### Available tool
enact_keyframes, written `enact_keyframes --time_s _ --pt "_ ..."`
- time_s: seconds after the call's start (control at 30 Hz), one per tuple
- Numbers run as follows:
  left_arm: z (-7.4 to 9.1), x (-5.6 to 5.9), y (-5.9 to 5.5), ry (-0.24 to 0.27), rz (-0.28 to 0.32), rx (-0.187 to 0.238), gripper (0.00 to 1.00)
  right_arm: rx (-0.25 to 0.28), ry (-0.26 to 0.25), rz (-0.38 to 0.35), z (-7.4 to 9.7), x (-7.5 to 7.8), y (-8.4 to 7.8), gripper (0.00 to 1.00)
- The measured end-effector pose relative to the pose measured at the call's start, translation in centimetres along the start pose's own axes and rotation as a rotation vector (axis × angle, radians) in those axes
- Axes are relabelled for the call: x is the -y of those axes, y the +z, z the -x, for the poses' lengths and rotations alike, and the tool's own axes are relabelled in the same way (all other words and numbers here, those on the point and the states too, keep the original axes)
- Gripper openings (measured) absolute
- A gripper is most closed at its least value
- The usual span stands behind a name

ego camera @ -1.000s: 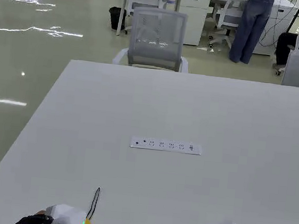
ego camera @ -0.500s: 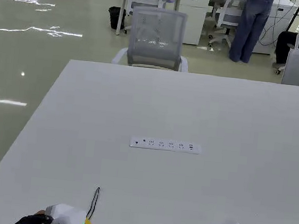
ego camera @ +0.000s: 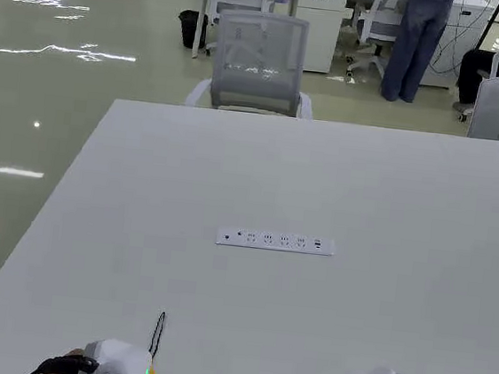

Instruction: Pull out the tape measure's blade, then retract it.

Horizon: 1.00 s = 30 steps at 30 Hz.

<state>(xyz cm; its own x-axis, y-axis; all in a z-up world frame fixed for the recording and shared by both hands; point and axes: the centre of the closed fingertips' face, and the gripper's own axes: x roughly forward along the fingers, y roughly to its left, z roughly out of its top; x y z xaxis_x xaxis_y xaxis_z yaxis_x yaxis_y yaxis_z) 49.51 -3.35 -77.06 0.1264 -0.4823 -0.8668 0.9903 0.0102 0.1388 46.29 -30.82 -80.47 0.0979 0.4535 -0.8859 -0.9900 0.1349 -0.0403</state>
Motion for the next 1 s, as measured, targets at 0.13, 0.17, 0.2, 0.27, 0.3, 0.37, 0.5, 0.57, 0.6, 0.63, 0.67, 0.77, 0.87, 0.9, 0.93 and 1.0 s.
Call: enact_keyframes --time_s 0.13,0.17,0.2,0.27,0.3,0.37,0.5,0.57,0.6,0.63,0.67,0.77,0.87,0.9,0.93,1.0 --pt "-0.04 0.02 -0.02 0.000 -0.003 -0.003 0.24 -0.007 0.009 -0.002 -0.24 -0.11 -0.17 0.12" --pt "-0.03 0.03 0.00 0.000 -0.003 -0.002 0.24 -0.010 0.008 0.001 -0.22 -0.15 -0.09 0.13" --pt "-0.10 -0.03 -0.07 0.000 -0.002 -0.003 0.24 -0.016 0.004 0.002 -0.24 -0.15 0.00 0.13" --pt "-0.09 -0.04 -0.06 0.000 0.003 -0.004 0.24 -0.032 0.000 0.024 -0.48 -0.15 -0.20 0.13" --pt "-0.08 -0.05 -0.03 0.000 0.004 -0.004 0.24 -0.041 -0.001 0.030 -0.59 -0.18 -0.24 0.13" --pt "0.00 -0.04 0.07 -0.002 0.003 -0.006 0.24 -0.050 -0.003 0.024 -0.62 -0.16 -0.28 0.14" --pt "-0.11 -0.09 -0.05 -0.001 0.004 -0.007 0.25 -0.079 -0.016 0.059 -0.96 -0.05 -0.77 0.15" --pt "-0.10 -0.05 0.01 -0.003 -0.001 -0.008 0.25 -0.087 -0.018 0.064 -0.97 0.00 -0.78 0.15" --pt "-0.05 -0.04 0.07 -0.002 -0.004 -0.008 0.25 -0.082 -0.024 0.053 -0.98 0.13 -0.68 0.16" --pt "-0.06 -0.09 0.10 0.000 -0.004 -0.009 0.25 -0.076 -0.025 0.055 -0.88 0.08 -0.37 0.18" --pt "-0.07 -0.15 0.07 0.001 0.002 -0.009 0.25 -0.077 -0.027 0.051 -0.84 0.07 -0.33 0.22" --pt "-0.15 -0.22 0.00 0.001 0.020 -0.007 0.26 -0.074 -0.031 0.047 -0.83 0.08 -0.20 0.22" --pt "-0.06 -0.15 -0.02 0.000 0.028 -0.007 0.26 -0.075 -0.034 0.036 -0.80 -0.02 -0.37 0.24" --pt "-0.06 -0.11 -0.09 -0.001 0.030 -0.009 0.26 -0.075 -0.035 0.032 -0.84 0.00 -0.42 0.26" --pt "-0.11 -0.07 -0.24 -0.003 0.031 -0.011 0.27 -0.076 -0.038 0.028 -0.80 0.01 -0.48 0.27" --pt "-0.02 0.06 -0.49 -0.008 0.037 -0.015 0.28 -0.077 -0.042 0.020 -0.67 -0.06 -0.53 0.29"
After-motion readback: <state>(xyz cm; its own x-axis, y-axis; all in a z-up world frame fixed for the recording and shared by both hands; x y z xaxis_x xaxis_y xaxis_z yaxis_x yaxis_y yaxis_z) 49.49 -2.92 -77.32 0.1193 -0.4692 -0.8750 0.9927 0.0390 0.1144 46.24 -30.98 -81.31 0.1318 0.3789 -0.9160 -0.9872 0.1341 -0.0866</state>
